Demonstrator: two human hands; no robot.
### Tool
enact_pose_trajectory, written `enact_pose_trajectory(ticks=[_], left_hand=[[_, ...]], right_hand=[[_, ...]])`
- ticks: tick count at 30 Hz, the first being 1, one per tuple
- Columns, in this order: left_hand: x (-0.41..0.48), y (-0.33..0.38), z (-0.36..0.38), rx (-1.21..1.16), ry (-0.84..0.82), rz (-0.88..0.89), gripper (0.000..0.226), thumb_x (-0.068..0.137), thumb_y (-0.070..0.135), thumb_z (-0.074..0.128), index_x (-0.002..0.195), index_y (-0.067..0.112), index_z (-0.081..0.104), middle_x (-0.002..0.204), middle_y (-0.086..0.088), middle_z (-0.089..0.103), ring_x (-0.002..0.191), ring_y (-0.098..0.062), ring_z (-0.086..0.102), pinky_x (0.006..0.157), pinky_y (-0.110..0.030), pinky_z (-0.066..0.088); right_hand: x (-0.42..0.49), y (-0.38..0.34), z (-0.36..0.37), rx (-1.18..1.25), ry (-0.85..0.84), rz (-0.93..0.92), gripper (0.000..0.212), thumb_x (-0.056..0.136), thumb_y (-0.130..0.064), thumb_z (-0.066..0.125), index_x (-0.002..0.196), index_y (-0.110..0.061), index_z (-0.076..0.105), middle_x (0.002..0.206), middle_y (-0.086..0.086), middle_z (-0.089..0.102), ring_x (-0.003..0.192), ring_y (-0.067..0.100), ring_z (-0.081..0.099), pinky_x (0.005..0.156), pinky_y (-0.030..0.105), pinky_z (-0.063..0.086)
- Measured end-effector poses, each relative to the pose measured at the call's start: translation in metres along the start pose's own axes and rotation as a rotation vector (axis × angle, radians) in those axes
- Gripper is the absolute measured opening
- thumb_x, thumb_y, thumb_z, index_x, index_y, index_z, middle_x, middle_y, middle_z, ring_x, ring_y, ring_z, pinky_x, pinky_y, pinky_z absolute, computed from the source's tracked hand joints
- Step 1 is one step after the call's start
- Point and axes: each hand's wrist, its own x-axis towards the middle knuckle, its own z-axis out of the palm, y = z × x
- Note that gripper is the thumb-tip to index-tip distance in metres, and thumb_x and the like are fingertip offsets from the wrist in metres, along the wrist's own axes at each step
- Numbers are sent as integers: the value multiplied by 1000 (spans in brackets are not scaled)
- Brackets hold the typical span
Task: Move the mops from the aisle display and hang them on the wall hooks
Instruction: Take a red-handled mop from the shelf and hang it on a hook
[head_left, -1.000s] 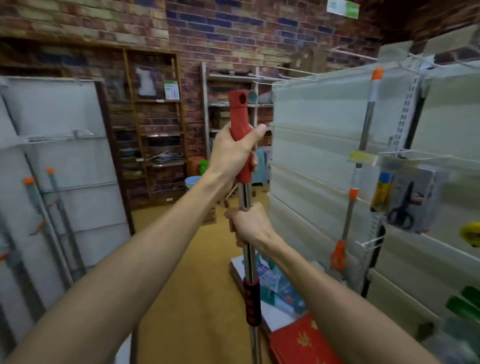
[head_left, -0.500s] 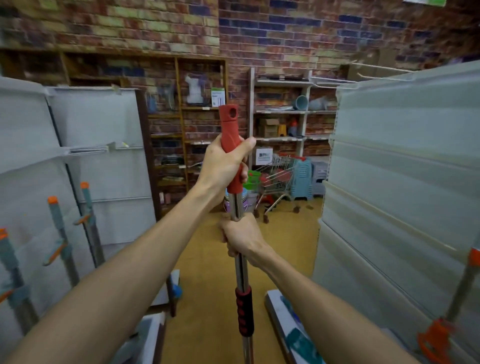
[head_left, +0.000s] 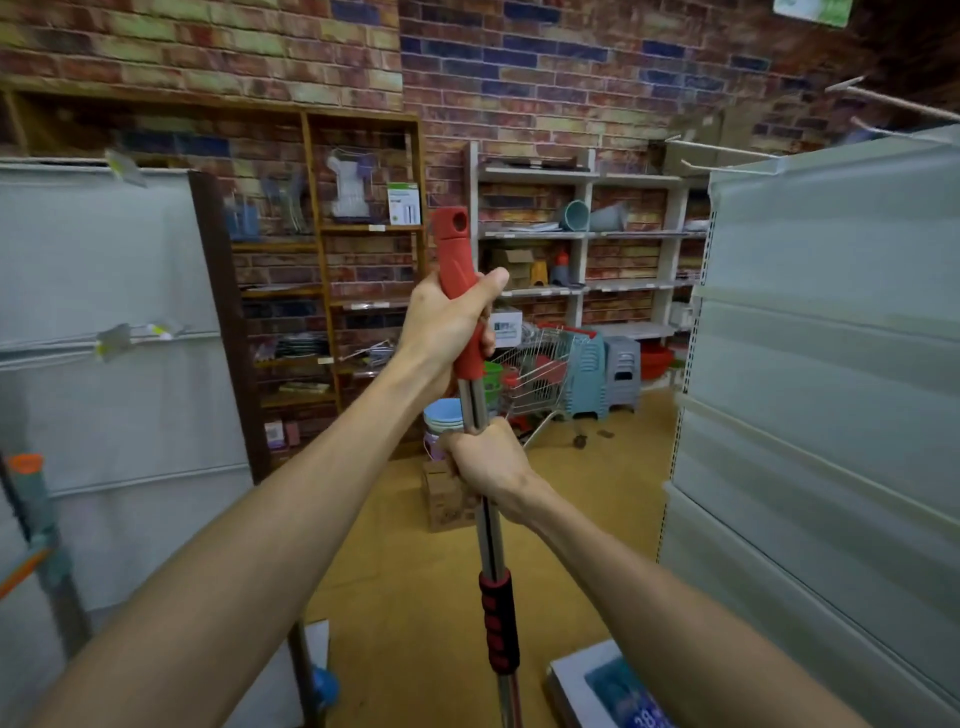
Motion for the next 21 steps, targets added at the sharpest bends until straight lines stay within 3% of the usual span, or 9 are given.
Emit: enact_pose_trajectory(ticks=[3,8,21], left_hand=[[47,-18,-8,1,-22,7,22,93,23,72,93,13,53,65,1,53,43,-12,51,45,-27,48],[119,-55,-16,4,-42,4,22,93,26,72,92,12,55,67,-1,54,42,-11,53,45,-26,50],[331,-169,-11,-18,-114,-38,32,93,31,72,77,11,53,59,-2,49,42,-14,48,46,-29,46]], right_hand=[[52,-3,6,-14,39,-14,24,81,-12,57,59,-14,49,52,8,45,39,22,40,42,24,37],[134,1,14,15,117,-36,33,84,-10,57,54,-14,46,50,5,43,42,23,38,52,36,38],[373,18,1,9,190,-36,29,85,-12,57,58,-4,51,37,4,43,30,21,41,40,23,37]])
